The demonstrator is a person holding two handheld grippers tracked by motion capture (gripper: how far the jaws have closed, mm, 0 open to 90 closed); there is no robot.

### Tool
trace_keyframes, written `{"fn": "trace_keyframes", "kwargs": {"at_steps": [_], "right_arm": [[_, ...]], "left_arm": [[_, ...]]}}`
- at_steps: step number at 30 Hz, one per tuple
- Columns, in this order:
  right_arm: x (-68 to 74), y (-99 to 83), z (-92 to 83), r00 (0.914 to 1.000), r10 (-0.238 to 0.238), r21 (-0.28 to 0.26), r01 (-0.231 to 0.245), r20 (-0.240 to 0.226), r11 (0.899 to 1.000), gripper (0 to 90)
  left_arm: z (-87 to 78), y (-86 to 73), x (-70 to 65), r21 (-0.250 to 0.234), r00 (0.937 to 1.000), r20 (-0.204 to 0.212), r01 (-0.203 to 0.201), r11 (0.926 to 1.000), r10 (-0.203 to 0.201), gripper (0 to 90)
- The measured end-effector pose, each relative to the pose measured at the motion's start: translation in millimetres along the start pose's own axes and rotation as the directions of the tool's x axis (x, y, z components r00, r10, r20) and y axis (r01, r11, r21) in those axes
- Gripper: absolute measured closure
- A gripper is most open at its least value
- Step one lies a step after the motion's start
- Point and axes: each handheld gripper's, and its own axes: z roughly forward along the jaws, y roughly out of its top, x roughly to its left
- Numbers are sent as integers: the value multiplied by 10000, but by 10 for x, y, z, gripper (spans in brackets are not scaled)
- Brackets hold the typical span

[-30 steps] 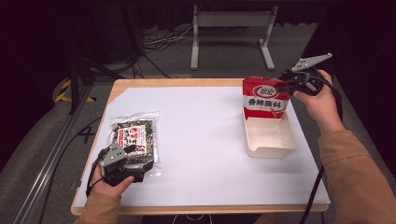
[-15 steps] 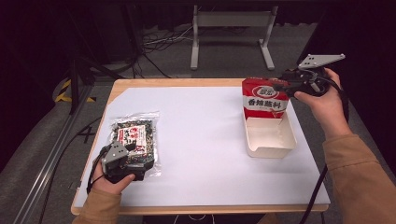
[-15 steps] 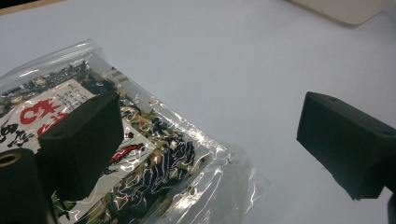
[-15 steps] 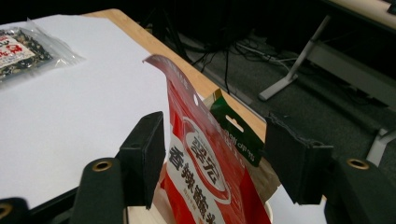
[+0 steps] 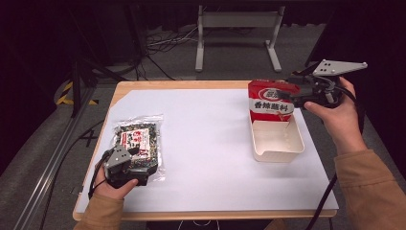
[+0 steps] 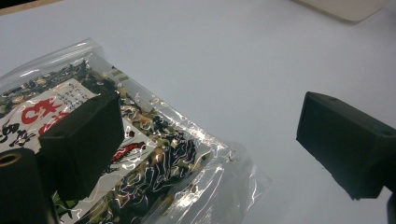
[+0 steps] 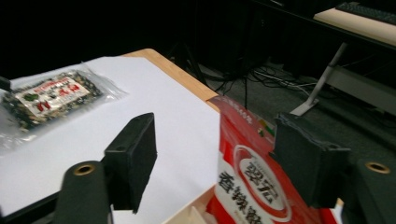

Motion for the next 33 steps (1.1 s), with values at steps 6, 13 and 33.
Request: {"fn": "trace_keyframes", "kwargs": {"at_steps": [6, 13, 33], "right_arm": [[166, -63, -45, 9987, 172, -16, -173, -483, 9998, 292], [343, -159, -86, 9954, 213, -315, -244, -939, 9992, 292], [684, -689, 94, 9931, 655, -304, -688, -975, 9972, 306]], "left_arm": [[-21, 6, 2, -50, 10000, 10, -2, 10000, 2, 78], [-31, -4, 2, -32, 10000, 22, 11, 10000, -10, 79], [-89, 80, 31, -133, 9996, -126, 234, 9996, -236, 84]]}}
